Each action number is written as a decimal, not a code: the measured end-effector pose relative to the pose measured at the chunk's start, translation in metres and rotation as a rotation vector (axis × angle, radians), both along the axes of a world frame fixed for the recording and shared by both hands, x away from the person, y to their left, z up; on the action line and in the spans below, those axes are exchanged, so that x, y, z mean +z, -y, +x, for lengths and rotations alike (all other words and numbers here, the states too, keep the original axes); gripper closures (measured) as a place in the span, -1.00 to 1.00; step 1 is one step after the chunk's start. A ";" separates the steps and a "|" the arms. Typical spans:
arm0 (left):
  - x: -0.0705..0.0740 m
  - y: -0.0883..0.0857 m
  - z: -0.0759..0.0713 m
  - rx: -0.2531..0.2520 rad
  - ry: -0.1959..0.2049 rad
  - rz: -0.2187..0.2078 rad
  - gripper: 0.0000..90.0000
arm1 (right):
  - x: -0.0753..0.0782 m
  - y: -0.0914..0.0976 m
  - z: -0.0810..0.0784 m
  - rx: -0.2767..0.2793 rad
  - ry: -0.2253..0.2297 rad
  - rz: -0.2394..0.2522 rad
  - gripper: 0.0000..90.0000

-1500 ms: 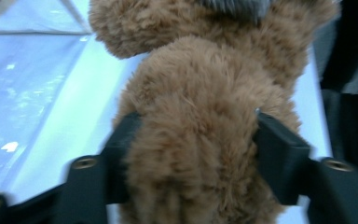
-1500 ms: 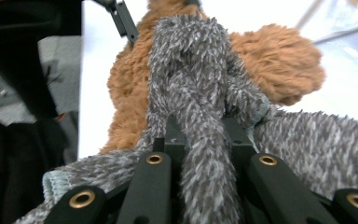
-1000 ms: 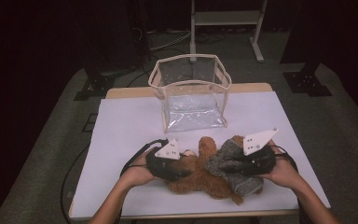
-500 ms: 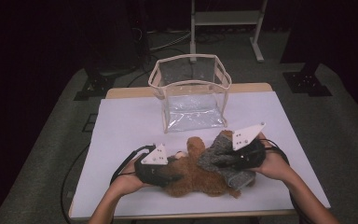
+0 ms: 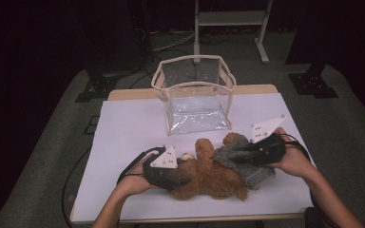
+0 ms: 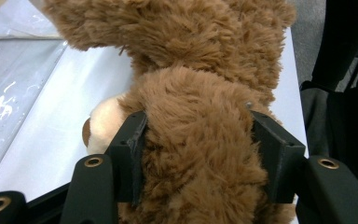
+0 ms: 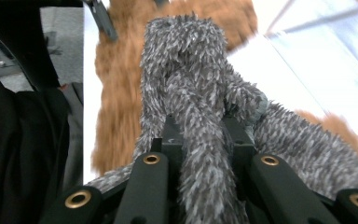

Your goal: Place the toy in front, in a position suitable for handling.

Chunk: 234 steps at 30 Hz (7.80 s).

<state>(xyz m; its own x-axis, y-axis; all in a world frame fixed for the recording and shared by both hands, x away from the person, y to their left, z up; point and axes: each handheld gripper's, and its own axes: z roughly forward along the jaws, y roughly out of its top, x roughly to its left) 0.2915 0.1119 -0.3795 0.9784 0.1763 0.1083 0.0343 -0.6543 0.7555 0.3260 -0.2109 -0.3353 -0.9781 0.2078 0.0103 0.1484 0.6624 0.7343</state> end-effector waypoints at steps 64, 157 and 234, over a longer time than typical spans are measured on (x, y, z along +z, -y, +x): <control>0.007 0.009 -0.006 -0.063 -0.011 0.017 -0.11 | -0.009 -0.004 -0.022 0.066 -0.070 0.063 0.65; 0.029 0.021 0.019 -0.079 -0.068 -0.214 0.38 | -0.007 0.018 -0.001 -0.128 -0.046 0.060 0.68; 0.001 0.008 0.018 -0.037 -0.070 -0.116 0.00 | 0.014 -0.049 0.008 0.001 -0.019 -0.073 0.67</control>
<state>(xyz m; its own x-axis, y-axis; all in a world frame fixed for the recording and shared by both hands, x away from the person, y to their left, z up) 0.3094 0.1043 -0.3783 0.9888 0.1476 0.0204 0.0674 -0.5645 0.8227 0.3342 -0.1624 -0.3211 -0.9781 0.2078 0.0140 0.1615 0.7142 0.6810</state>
